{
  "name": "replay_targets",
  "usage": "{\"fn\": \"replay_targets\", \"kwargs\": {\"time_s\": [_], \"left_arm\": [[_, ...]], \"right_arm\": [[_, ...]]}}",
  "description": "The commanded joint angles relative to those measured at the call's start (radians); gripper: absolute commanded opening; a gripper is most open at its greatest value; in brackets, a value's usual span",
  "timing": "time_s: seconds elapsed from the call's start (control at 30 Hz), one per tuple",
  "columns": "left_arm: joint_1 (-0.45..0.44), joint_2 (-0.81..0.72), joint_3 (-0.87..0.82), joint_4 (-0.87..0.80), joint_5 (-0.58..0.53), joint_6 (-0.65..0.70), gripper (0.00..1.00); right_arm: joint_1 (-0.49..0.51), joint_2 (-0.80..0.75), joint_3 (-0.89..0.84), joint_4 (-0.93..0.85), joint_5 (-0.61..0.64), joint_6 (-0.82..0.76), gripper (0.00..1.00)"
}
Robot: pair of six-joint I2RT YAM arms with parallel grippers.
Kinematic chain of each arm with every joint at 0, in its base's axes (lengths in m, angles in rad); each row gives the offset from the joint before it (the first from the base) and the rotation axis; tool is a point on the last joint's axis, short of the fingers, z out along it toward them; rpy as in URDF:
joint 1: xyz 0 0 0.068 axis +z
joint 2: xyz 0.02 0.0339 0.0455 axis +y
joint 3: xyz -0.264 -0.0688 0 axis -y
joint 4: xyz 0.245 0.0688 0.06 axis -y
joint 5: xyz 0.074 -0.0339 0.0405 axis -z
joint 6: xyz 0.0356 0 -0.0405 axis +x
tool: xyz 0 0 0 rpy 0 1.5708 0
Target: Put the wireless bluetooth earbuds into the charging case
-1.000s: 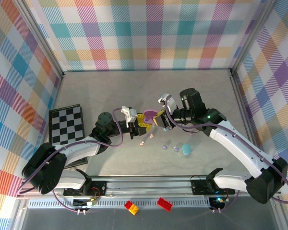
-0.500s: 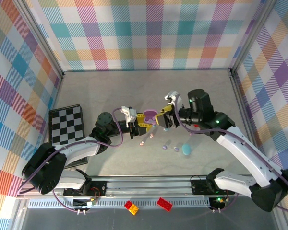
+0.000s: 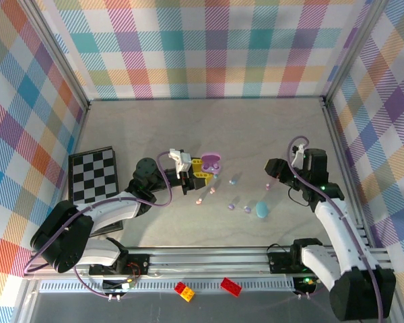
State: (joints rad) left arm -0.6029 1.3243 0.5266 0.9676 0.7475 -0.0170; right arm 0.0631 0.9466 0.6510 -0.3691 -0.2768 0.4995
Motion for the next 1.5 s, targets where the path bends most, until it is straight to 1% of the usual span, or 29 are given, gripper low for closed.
{"fn": "replay_targets", "kwargs": {"time_s": [0.0,0.13,0.23,0.37,0.53,0.67,0.8,0.97,1.1,1.27,1.47], "left_arm": [[0.011,-0.043,0.013,-0.012,0.011,0.045,0.37],[0.011,-0.06,0.012,-0.039,0.01,0.058,0.37],[0.011,-0.065,0.01,-0.045,0.014,0.061,0.37],[0.011,-0.064,0.012,-0.043,0.013,0.064,0.37],[0.011,-0.059,0.015,-0.043,0.017,0.061,0.37],[0.011,-0.059,0.016,-0.044,0.02,0.056,0.37],[0.01,-0.061,0.021,-0.061,0.021,0.057,0.37],[0.011,-0.057,0.024,-0.058,0.022,0.057,0.37],[0.013,-0.056,0.023,-0.058,0.023,0.057,0.37],[0.012,-0.047,0.023,-0.049,0.023,0.054,0.37],[0.011,-0.05,0.017,-0.046,0.022,0.051,0.37]], "right_arm": [[-0.005,0.105,-0.012,-0.016,0.034,0.027,0.61],[-0.005,0.237,-0.012,0.016,0.021,0.016,0.59],[-0.005,0.305,-0.022,0.044,0.002,-0.014,0.6],[-0.003,0.388,-0.026,0.067,-0.021,-0.016,0.6],[-0.002,0.436,-0.027,0.106,-0.052,-0.016,0.57],[-0.001,0.478,-0.012,0.126,-0.11,-0.032,0.57],[0.023,0.487,0.012,0.117,-0.119,-0.049,0.57],[0.03,0.481,0.024,0.126,-0.151,-0.038,0.55],[0.032,0.469,0.024,0.131,-0.11,-0.05,0.55],[0.031,0.513,0.076,0.069,0.007,-0.113,0.55],[0.03,0.544,0.124,0.07,0.013,-0.136,0.55]]}}
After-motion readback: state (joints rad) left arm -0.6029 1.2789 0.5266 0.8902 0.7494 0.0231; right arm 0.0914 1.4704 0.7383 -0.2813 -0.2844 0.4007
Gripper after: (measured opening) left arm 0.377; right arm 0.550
